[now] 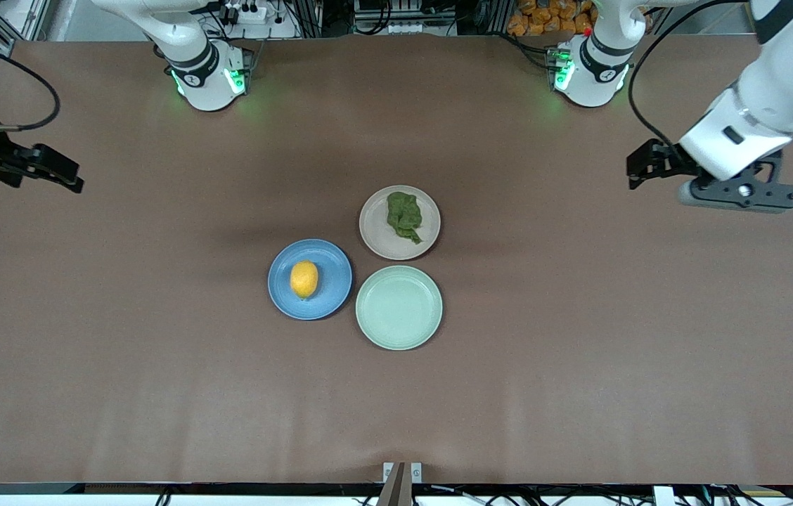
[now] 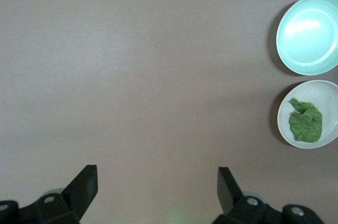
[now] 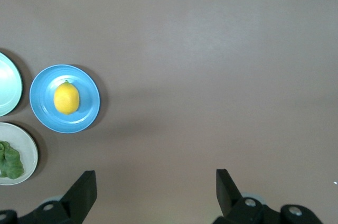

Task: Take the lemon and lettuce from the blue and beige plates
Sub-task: 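Move the right gripper toward the lemon while the left gripper approaches the lettuce, then lower the right gripper onto the lemon while the left gripper lowers onto lettuce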

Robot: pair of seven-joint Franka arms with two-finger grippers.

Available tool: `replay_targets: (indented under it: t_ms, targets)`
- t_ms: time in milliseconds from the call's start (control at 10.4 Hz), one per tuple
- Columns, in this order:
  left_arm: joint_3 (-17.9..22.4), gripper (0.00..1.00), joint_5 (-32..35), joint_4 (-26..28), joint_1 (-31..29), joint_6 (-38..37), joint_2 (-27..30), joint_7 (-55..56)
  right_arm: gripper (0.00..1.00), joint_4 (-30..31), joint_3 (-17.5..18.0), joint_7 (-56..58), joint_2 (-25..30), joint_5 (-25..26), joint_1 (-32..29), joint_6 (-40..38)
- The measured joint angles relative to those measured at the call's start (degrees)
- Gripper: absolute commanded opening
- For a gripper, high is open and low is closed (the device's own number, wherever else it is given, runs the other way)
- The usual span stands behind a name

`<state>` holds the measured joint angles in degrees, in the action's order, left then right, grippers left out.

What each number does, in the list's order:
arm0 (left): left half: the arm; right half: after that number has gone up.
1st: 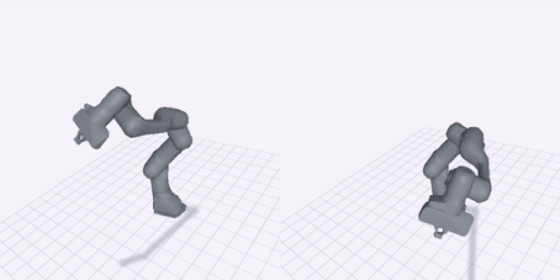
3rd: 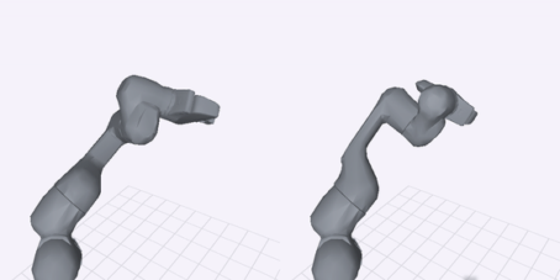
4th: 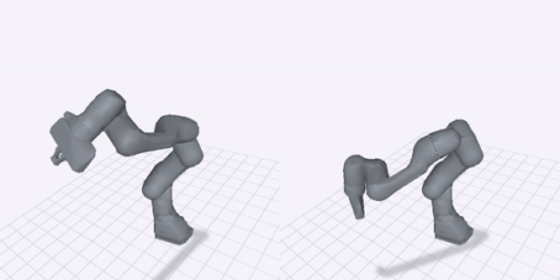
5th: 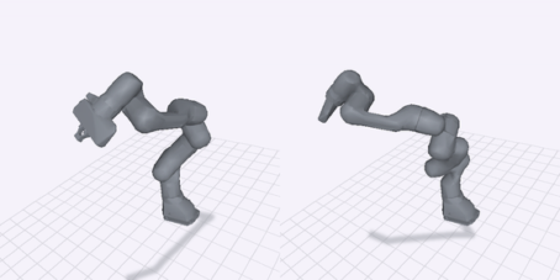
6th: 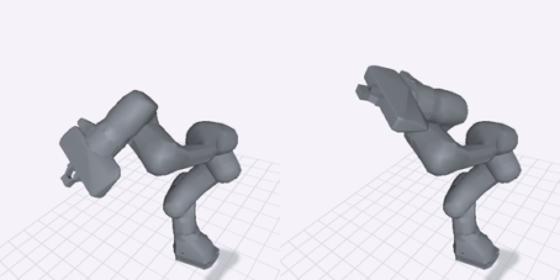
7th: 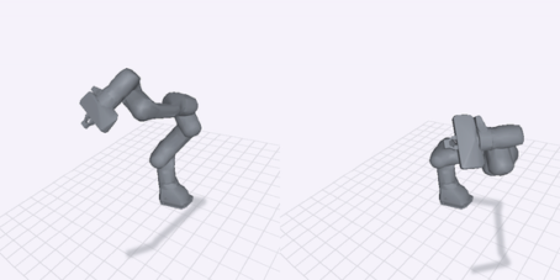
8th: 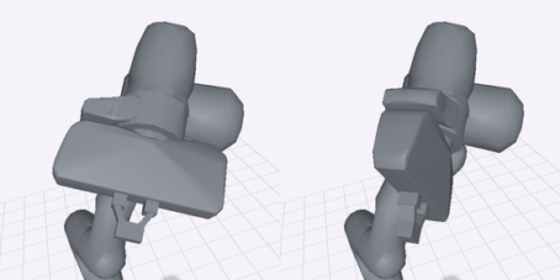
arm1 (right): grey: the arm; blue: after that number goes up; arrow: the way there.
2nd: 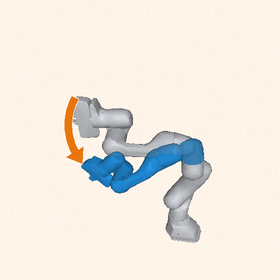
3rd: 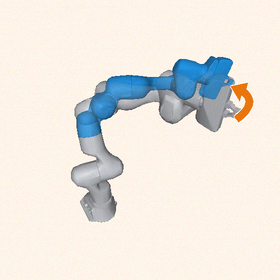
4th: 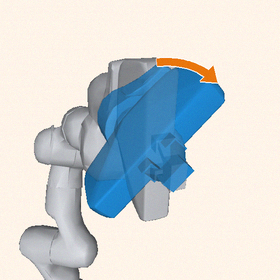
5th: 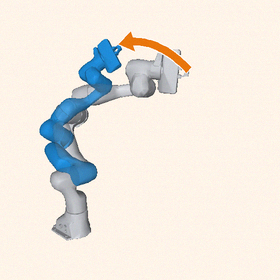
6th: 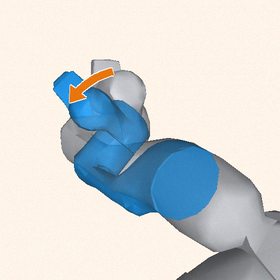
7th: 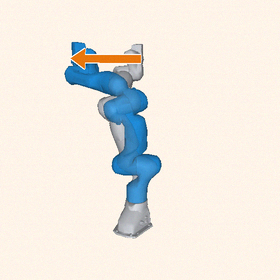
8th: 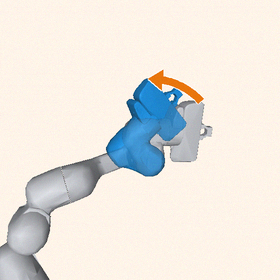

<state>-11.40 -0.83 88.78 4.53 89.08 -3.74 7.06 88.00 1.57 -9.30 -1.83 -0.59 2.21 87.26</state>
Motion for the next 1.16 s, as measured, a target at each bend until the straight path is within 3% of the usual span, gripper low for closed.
replay_targets:
  t_ms: [579,772,1159]
  targets:
    - [-1.48,1.0,-2.07,7.75,5.09,9.01,-3.11,3.71,1.0,6.89,9.44,-8.64,-6.32,-1.65,1.07,13.13]
    - [-1.98,1.0,-2.09,8.73,8.99,11.34,-5.1,12.04,1.0,10.67,11.7,-11.08,-8.69,-1.65,1.87,20.53]
    - [-2.16,1.0,-0.09,8.97,18.25,16.95,-11.97,29.72,1.0,13.13,14.73,-14.54,-13.84,-1.39,2.97,27.96]
